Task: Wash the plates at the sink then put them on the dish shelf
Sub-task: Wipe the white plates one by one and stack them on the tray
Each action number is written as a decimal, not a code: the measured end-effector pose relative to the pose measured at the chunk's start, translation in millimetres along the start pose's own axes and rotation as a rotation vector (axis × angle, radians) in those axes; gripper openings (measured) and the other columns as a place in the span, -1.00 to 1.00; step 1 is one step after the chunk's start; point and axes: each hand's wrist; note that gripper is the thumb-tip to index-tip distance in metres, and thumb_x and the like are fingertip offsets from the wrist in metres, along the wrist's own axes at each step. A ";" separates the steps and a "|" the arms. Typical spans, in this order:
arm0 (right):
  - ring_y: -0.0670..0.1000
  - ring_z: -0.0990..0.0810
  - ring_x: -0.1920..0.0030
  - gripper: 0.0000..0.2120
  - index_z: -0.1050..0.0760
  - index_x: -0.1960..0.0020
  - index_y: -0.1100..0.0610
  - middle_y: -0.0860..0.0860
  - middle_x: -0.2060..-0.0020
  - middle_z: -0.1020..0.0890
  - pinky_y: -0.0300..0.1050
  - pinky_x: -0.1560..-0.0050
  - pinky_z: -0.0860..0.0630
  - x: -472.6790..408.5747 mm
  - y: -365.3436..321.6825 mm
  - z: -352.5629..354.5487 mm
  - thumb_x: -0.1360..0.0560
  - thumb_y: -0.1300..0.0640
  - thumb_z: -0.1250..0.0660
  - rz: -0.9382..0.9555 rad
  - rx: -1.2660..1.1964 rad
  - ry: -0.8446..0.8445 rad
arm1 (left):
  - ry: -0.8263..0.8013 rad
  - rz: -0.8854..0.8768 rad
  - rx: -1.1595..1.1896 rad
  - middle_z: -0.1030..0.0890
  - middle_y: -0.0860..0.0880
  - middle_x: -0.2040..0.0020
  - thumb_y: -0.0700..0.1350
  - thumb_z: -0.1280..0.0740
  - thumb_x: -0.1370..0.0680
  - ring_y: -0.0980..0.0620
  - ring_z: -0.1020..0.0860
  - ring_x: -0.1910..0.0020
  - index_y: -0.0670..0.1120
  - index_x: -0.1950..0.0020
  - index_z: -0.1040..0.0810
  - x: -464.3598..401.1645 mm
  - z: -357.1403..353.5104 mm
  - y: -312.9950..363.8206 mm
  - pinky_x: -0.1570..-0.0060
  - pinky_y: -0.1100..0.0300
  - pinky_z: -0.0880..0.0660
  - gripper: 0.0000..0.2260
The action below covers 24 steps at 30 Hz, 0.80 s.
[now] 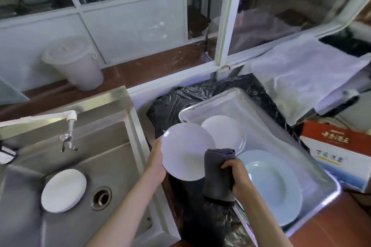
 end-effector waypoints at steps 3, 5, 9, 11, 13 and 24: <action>0.17 -0.60 0.03 -0.67 -0.73 0.13 0.08 0.07 0.22 -0.71 -0.04 0.06 -0.43 -15.2 -10.5 20.3 -0.24 0.31 -0.29 0.021 -0.002 0.015 | 0.031 0.076 -0.024 -0.66 -0.17 -0.22 0.08 -0.32 -0.62 -0.17 -0.65 -0.17 -0.04 -0.35 -0.58 -34.5 -24.3 -11.5 0.01 0.01 -0.58 -0.65; 0.15 -0.59 0.04 -0.69 -0.71 0.15 0.08 0.08 0.20 -0.70 -0.05 0.07 -0.42 -25.3 -18.4 31.6 -0.32 0.35 -0.27 0.040 0.016 0.013 | 0.034 0.063 -0.050 -0.66 -0.09 -0.21 -0.01 -0.29 -0.67 -0.12 -0.62 -0.19 0.01 -0.37 -0.54 -46.8 -44.8 -12.1 -0.08 -0.02 -0.58 -0.72; 0.16 -0.54 0.11 -0.69 -0.65 0.12 0.12 0.10 0.20 -0.64 -0.06 0.17 -0.37 -47.6 -33.2 49.6 -0.44 0.43 -0.21 0.053 0.066 0.048 | 0.027 0.055 -0.154 -0.56 -0.03 -0.31 -0.08 -0.33 -0.65 -0.09 -0.54 -0.27 0.06 -0.43 -0.46 -69.4 -82.9 -13.3 -0.36 -0.15 -0.48 -0.66; 0.14 -0.55 0.10 -0.69 -0.64 0.10 0.11 0.09 0.19 -0.64 -0.06 0.17 -0.39 -56.4 -40.4 54.5 -0.44 0.43 -0.21 0.083 0.110 0.050 | 0.024 0.051 -0.174 -0.51 0.00 -0.38 -0.09 -0.33 -0.65 -0.09 -0.49 -0.35 0.07 -0.49 -0.42 -79.8 -98.5 -15.8 -0.42 -0.17 -0.43 -0.60; 0.12 -0.58 0.08 -0.69 -0.62 0.03 0.10 0.09 0.14 -0.65 -0.06 0.17 -0.42 -64.6 -45.6 57.5 -0.46 0.42 -0.20 0.094 0.145 0.050 | 0.018 0.052 -0.166 -0.47 0.04 -0.43 -0.11 -0.33 -0.66 -0.07 -0.44 -0.40 0.09 -0.55 -0.38 -88.8 -111.8 -18.4 -0.45 -0.14 -0.40 -0.55; 0.12 -0.60 0.12 -0.81 -0.53 0.04 0.10 0.06 0.20 -0.62 -0.07 0.27 -0.39 -103.5 -46.7 61.1 -0.47 0.30 -0.22 0.103 0.322 0.164 | 0.038 0.060 -0.205 -0.42 0.01 -0.49 -0.12 -0.34 -0.64 -0.08 -0.43 -0.41 0.12 -0.59 -0.32 -122.4 -146.4 -35.9 -0.44 -0.10 -0.40 -0.48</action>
Point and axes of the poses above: each hand's wrist, its own x-axis away from the middle knuckle, its own z-axis out of the back of the hand, y = z × x
